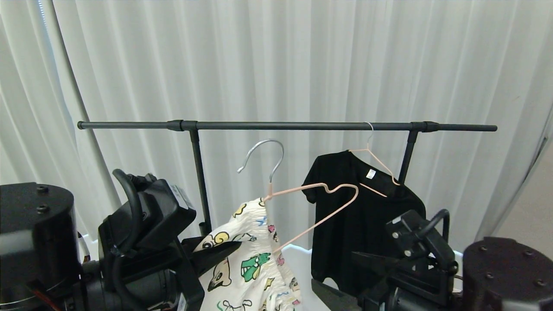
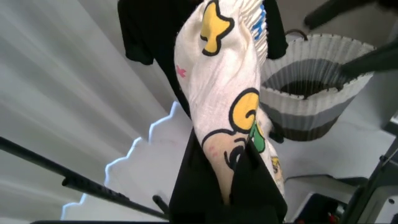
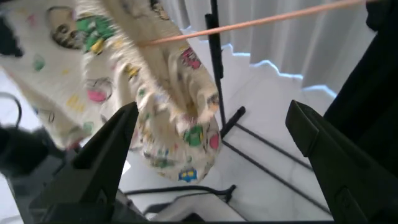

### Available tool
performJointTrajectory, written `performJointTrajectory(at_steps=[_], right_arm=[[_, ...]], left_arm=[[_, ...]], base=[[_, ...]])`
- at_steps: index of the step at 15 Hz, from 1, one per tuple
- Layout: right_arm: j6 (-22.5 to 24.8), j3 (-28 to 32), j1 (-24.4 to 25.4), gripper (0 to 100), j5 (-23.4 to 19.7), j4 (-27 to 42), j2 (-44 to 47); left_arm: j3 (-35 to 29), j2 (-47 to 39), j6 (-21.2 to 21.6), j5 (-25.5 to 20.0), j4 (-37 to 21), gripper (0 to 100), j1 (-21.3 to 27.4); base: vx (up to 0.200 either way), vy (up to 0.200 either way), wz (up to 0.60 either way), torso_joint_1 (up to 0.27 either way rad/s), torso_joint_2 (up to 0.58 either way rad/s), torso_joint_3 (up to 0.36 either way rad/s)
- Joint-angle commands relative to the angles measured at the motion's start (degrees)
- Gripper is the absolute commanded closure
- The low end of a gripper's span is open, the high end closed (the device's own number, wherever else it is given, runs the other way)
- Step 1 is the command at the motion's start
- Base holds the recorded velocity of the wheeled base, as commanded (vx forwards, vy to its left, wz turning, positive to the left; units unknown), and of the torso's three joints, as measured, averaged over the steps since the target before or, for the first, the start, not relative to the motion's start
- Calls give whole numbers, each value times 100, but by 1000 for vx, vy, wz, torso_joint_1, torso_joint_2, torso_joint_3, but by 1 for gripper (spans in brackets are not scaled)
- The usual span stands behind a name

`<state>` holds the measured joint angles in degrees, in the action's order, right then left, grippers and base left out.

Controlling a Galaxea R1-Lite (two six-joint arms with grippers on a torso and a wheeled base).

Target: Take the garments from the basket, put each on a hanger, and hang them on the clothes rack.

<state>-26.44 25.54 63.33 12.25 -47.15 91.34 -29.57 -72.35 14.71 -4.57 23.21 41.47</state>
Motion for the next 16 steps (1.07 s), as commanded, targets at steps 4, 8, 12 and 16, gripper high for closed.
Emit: performJointTrajectory(at_steps=[4,8,12,16], right_arm=[[-485,777,-75,0,427,-13,1184],[-502,839,-154,0,436,-13,1465],[-494,812,-128,0,410,-13,1562],[-432,531,-14,0,427,48,1623]], left_arm=[[-180,2,5,-9,8,100,10],[-268,54,32,-17,8,100,142],[-365,54,322,-35,8,100,151],[-541,46,313,-35,8,100,151]], base=[[0,0,0,0,0,0],[0,0,0,0,0,0],[0,0,0,0,0,0],[0,0,0,0,0,0]])
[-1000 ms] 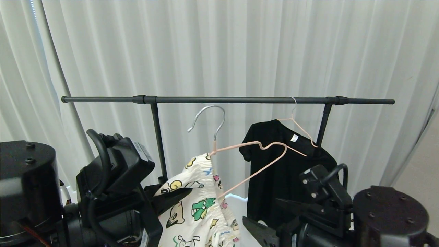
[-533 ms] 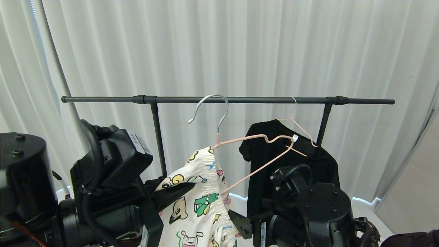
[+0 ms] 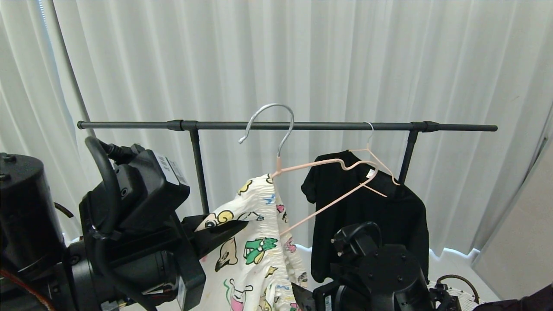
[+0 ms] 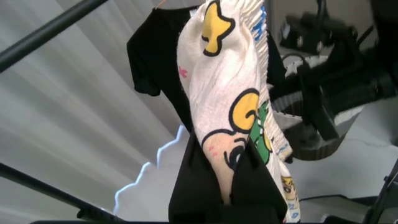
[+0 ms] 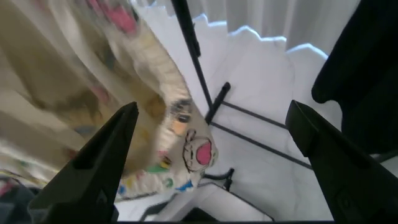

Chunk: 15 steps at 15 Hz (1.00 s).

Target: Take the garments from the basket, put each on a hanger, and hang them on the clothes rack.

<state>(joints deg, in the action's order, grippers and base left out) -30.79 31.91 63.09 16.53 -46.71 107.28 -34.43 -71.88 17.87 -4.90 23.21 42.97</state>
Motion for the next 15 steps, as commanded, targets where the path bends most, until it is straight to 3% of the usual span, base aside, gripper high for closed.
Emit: performJointTrajectory(at_steps=[1,4,5,7,9,13,15], right_arm=[[21,-186,-7,0,8,22,30],[179,-397,-121,0,298,40,30],[249,-449,-200,100,465,40,48],[311,-467,-332,100,641,40,65],[698,-564,-780,100,913,40,65],[1269,-599,-1615,100,957,-4,21],[1427,-599,-1782,100,931,-127,-49]], left_arm=[[-82,-2,6,-2,8,100,1],[-47,-2,6,7,8,100,-8],[-20,-2,-3,7,8,100,-17],[68,-2,-29,7,8,100,-61],[314,16,-38,7,8,100,-140],[876,420,-29,7,8,100,-158],[1193,578,-29,-2,8,100,-158]], base=[[0,0,0,0,0,0],[0,0,0,0,0,0],[0,0,0,0,0,0],[0,0,0,0,0,0],[0,0,0,0,0,0],[0,0,0,0,0,0],[0,0,0,0,0,0]])
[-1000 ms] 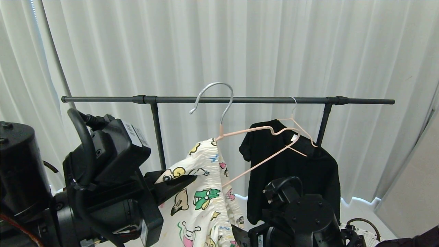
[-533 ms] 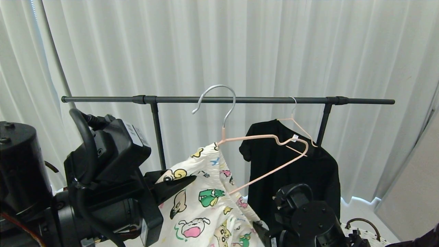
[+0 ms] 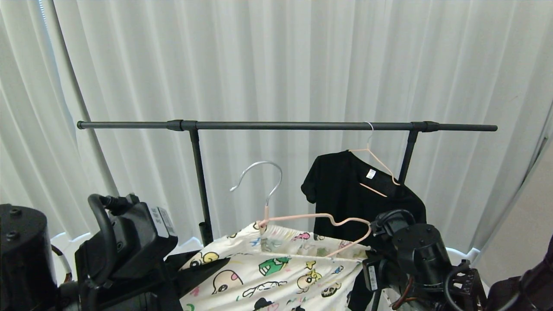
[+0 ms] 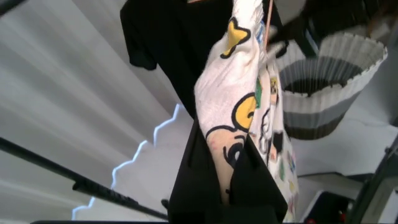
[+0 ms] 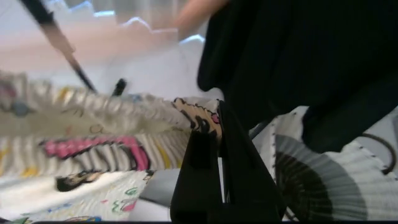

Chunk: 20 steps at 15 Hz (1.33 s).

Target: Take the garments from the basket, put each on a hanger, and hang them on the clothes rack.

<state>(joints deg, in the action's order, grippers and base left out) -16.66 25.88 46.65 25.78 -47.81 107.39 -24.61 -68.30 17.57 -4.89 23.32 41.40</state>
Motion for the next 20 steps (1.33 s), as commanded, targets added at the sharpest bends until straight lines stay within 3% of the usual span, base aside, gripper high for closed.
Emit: performJointTrajectory(at_steps=[1,4,6,10,11,13,18,20], right_arm=[[67,5,-200,100,-12,-70,-95],[137,5,-315,100,-73,-79,-359],[172,13,-324,100,-346,-70,-605],[1007,13,-517,100,-1040,-18,-1176],[1139,13,-517,0,-1058,88,-1282],[1201,22,-508,0,-1172,404,-1554],[1526,207,-561,0,-2042,782,-2046],[1737,479,-693,0,-2341,1450,-2319]], left_arm=[[334,230,1,-3,-3,100,0],[607,212,-8,-12,-12,100,0],[747,116,36,-12,-12,100,0],[967,-508,124,190,-12,100,0],[923,-596,107,313,-12,100,0],[888,-614,45,366,-3,100,-27],[747,-658,-175,366,296,100,-27],[747,-807,-175,366,524,100,-71]], base=[[0,0,0,0,0,0],[0,0,0,0,0,0],[0,0,0,0,0,0],[0,0,0,0,0,0],[0,0,0,0,0,0],[0,0,0,0,0,0],[0,0,0,0,0,0],[0,0,0,0,0,0]])
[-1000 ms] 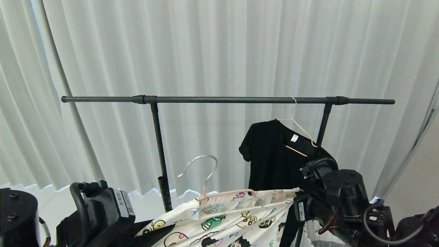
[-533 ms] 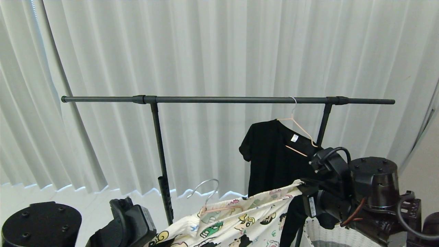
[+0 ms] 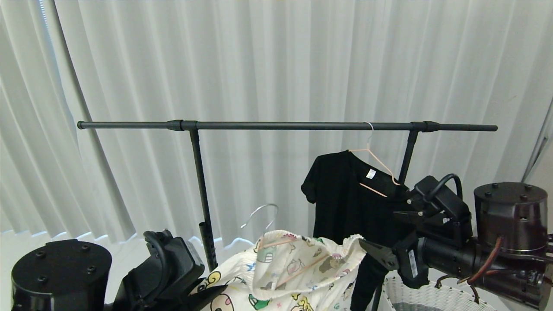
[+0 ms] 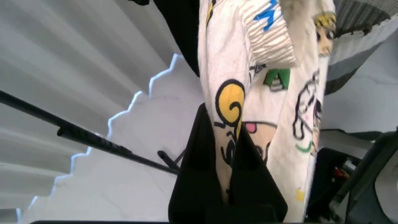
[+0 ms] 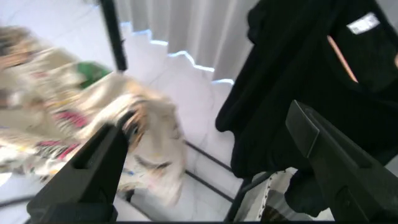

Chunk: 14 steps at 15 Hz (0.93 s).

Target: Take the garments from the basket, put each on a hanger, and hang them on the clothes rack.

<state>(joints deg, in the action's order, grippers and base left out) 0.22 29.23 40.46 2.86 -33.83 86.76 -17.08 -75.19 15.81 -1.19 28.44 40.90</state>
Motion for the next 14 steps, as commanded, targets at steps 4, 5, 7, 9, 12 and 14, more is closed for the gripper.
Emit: performJointTrajectory(at_steps=[4,5,7,9,12,14], right_arm=[[251,566,-381,0,-577,1282,-783],[286,619,-372,0,-682,1344,-819],[646,663,-249,0,-796,1379,-819],[1244,1023,129,0,-1306,1994,-836],[1894,1585,718,0,-1816,2935,-801],[2237,1735,929,0,-2027,3313,-713]], left_arm=[[-41,-242,1,-4,408,100,-161],[-50,-233,1,-39,478,100,-100],[-50,-233,1,-48,584,100,50],[-41,-242,1,-135,830,100,375],[-67,-532,36,-742,935,100,630],[-120,-743,71,-786,1260,100,893]], base=[[0,0,0,0,0,0],[0,0,0,0,0,0],[0,0,0,0,0,0],[0,0,0,0,0,0],[0,0,0,0,0,0],[0,0,0,0,0,0]])
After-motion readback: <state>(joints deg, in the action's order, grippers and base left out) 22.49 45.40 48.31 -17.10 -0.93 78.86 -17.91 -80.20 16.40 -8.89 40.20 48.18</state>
